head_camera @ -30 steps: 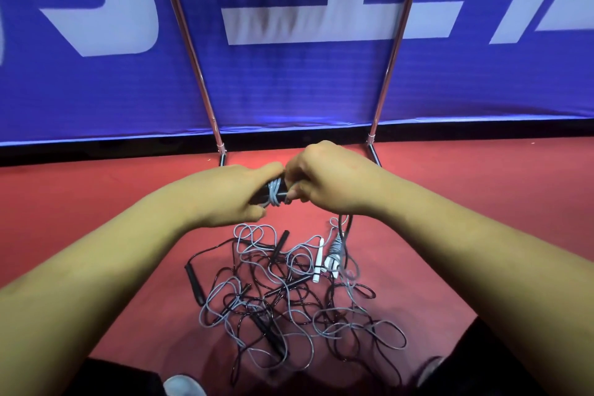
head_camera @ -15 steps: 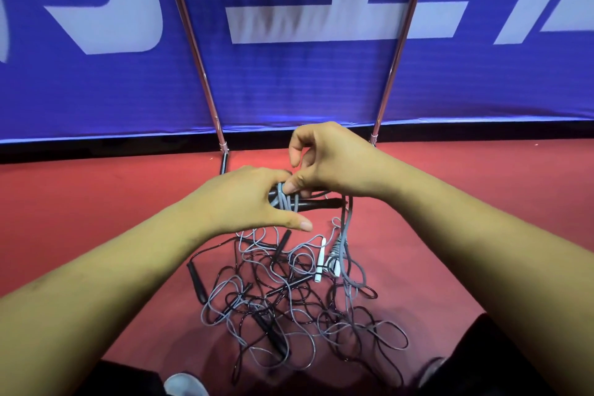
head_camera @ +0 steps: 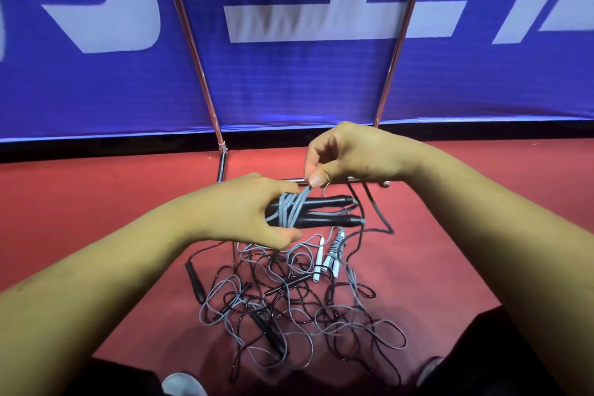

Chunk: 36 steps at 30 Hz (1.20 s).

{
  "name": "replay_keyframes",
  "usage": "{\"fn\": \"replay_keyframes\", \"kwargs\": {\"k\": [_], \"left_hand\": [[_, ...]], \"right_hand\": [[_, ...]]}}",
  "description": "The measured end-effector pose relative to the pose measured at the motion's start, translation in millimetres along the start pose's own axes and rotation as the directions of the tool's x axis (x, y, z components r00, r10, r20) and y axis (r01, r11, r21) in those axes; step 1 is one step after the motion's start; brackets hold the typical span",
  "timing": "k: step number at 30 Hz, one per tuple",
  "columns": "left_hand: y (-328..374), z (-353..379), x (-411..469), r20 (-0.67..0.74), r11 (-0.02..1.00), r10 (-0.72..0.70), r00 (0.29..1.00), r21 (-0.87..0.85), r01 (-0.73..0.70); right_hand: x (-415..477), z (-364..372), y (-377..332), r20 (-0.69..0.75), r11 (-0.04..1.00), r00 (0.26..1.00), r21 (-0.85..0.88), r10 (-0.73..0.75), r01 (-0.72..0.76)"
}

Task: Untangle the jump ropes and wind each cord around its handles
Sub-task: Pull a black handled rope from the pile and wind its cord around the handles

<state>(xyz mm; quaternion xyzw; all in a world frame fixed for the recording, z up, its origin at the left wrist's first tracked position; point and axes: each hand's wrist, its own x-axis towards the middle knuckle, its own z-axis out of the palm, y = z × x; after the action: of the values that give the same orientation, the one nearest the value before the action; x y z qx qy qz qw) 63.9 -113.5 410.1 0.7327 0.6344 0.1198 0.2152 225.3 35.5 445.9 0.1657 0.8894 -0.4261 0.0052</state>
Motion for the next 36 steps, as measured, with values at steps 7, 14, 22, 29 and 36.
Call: {"fn": "replay_keyframes", "kwargs": {"k": [7, 14, 22, 29, 36], "left_hand": [[10.6, -7.8, -1.0, -0.303, 0.83, -0.092, 0.948, -0.549, -0.095], [3.2, -10.9, 3.6, -0.299, 0.744, -0.262, 0.918, -0.668, -0.006], [-13.4, -19.2, 4.7, -0.272, 0.706, -0.446, 0.853, -0.693, 0.148], [-31.0, -12.3, 7.4, -0.245, 0.887, -0.354, 0.903, -0.395, 0.24], [-26.8, -2.2, 13.4, -0.135, 0.949, -0.312, 0.941, -0.091, 0.302]], "right_hand": [[13.7, 13.1, 32.9, -0.224, 0.984, 0.975, 0.175, 0.002, 0.038], [22.2, 48.3, 27.9, -0.071, 0.911, 0.996, 0.412, 0.051, -0.018], [16.6, 48.1, 12.4, -0.163, 0.969, 0.985, 0.248, 0.056, -0.014], [15.2, 49.5, -0.4, -0.141, 0.975, 0.989, -0.222, -0.037, 0.004], [16.7, 44.4, -1.6, -0.225, 0.887, 0.967, -0.462, -0.121, 0.003]]}}
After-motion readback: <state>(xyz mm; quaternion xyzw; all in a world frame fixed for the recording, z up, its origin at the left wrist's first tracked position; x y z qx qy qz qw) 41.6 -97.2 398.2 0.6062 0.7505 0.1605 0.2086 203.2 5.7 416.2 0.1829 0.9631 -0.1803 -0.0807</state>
